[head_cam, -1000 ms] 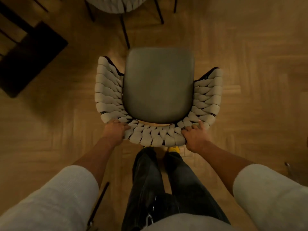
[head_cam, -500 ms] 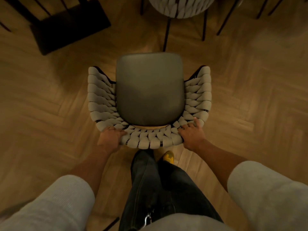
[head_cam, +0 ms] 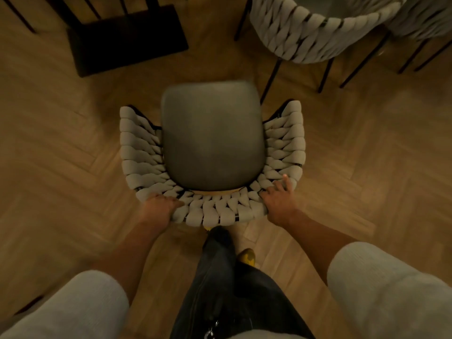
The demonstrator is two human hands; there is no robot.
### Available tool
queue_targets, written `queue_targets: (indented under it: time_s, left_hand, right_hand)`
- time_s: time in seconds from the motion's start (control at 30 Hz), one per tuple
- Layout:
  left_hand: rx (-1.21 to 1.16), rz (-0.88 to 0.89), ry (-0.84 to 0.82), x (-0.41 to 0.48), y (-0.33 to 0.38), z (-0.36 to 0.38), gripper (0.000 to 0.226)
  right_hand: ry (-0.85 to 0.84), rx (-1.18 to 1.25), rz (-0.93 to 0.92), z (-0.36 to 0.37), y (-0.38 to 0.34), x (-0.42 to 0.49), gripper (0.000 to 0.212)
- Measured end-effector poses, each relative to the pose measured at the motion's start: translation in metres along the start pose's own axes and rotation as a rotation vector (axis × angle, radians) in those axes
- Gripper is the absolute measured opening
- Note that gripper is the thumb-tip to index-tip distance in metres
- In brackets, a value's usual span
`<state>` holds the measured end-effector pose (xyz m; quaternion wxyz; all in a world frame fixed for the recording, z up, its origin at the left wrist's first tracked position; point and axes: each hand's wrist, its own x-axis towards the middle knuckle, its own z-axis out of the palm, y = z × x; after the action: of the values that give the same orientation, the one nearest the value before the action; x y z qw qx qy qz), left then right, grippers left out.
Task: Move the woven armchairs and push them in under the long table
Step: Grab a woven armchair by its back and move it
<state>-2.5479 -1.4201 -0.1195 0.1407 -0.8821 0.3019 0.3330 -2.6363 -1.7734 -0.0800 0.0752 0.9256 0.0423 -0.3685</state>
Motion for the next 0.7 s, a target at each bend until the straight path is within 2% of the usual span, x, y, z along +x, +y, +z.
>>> queue_targets:
  time_s: [0.17, 0.37, 0.7]
  left_hand:
    - [-0.002, -0.004, -0.016, 0.033, -0.038, -0.026, 0.046]
    - [-0.018, -0.033, -0.051, 0.071, -0.073, -0.056, 0.052]
    - [0.0, -0.094, -0.02, 0.132, -0.107, -0.115, 0.06]
  right_hand:
    - [0.039, -0.013, 0.01, -0.039, 0.004, 0.043, 0.057]
    - [0.05, -0.034, -0.006, -0.078, 0.017, 0.096, 0.059]
    - [0.068, -0.076, -0.041, -0.148, 0.061, 0.182, 0.059]
